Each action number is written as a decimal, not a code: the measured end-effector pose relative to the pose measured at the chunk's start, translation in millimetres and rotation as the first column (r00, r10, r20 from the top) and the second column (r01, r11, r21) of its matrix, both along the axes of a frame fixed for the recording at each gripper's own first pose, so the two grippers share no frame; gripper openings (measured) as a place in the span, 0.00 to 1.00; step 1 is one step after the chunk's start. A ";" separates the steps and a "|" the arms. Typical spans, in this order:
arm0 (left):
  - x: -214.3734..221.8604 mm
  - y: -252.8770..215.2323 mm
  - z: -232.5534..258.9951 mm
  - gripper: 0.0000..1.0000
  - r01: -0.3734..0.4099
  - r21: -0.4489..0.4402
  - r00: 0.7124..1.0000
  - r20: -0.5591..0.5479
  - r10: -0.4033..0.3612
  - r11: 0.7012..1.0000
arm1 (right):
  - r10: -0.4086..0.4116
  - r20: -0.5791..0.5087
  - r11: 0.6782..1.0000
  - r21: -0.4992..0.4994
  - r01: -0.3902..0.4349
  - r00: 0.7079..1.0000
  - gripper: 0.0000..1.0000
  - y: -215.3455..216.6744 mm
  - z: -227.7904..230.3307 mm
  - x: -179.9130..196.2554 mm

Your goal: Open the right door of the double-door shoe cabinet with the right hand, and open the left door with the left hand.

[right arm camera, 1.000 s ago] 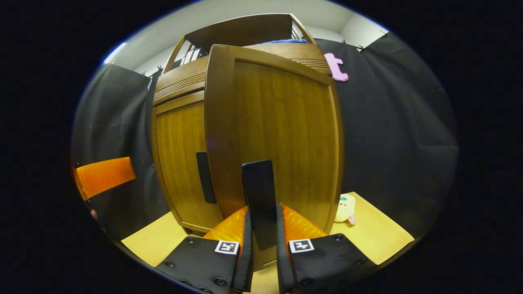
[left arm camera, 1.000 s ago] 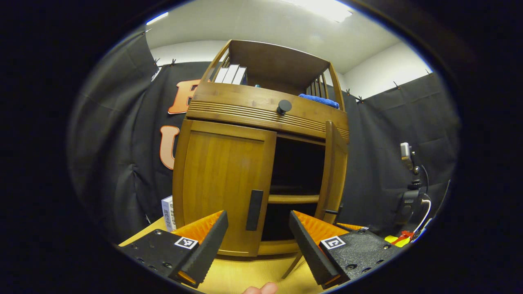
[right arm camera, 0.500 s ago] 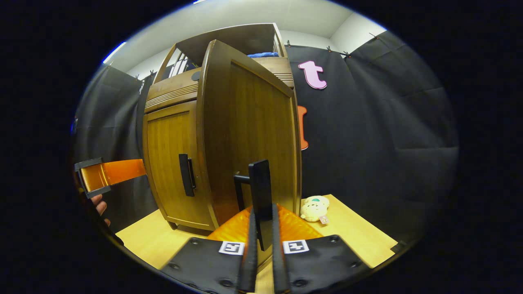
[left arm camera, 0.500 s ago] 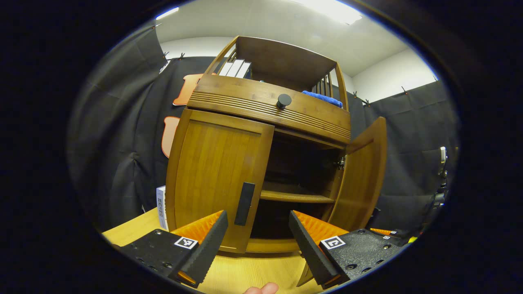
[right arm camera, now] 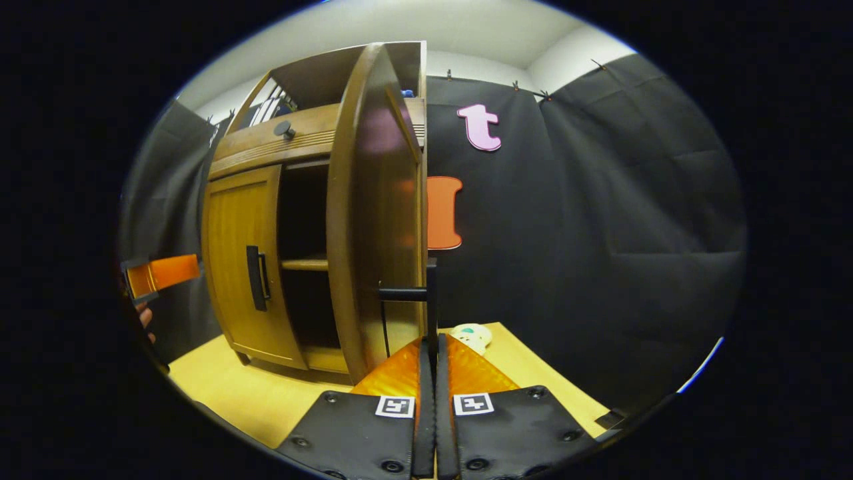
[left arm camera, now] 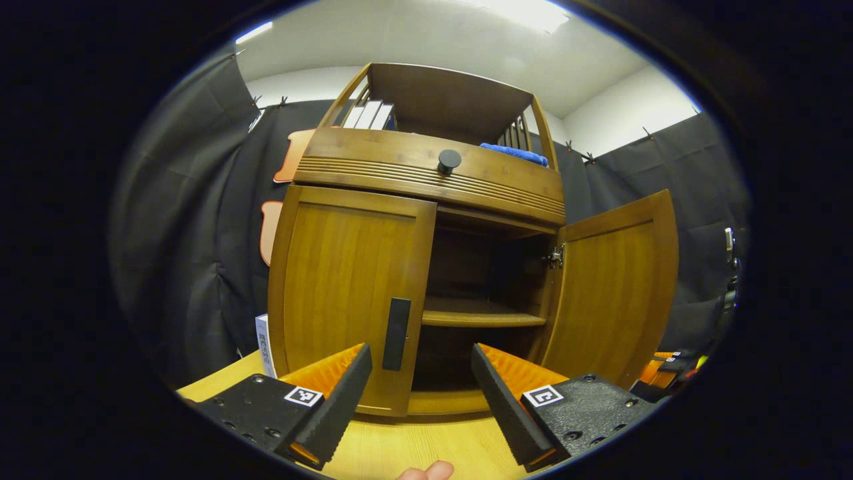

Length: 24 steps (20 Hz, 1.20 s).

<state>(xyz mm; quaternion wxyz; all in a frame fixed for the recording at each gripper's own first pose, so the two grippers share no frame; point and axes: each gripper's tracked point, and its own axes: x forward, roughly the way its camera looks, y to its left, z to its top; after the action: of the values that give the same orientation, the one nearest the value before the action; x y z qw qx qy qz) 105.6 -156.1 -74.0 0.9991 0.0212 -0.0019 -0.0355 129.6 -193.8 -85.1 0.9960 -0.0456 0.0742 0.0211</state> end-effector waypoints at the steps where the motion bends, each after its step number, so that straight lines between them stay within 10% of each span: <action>1: 0.6 -2.8 -1.8 0.91 0.009 0.000 1.000 -0.008 -0.009 1.000 | 0.010 0.000 1.000 -0.015 -0.010 1.000 0.08 -3.7 0.9 0.4; 12: -1.9 -5.6 -0.6 0.91 0.043 -0.007 0.999 -0.016 -0.044 0.999 | 0.084 -0.034 0.996 0.025 -0.083 0.996 0.08 -28.5 4.8 5.7; 24: 1.2 -10.4 2.7 0.94 0.057 -0.038 0.998 -0.030 -0.058 0.998 | -0.028 0.008 0.999 0.018 0.028 1.000 0.09 -53.7 34.0 -60.6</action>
<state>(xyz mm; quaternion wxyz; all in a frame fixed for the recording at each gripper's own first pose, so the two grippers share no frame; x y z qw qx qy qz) 106.8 -166.4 -71.3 0.9978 0.0019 0.0123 -0.0644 69.0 -247.5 -51.2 0.9968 -0.0358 0.0707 0.0076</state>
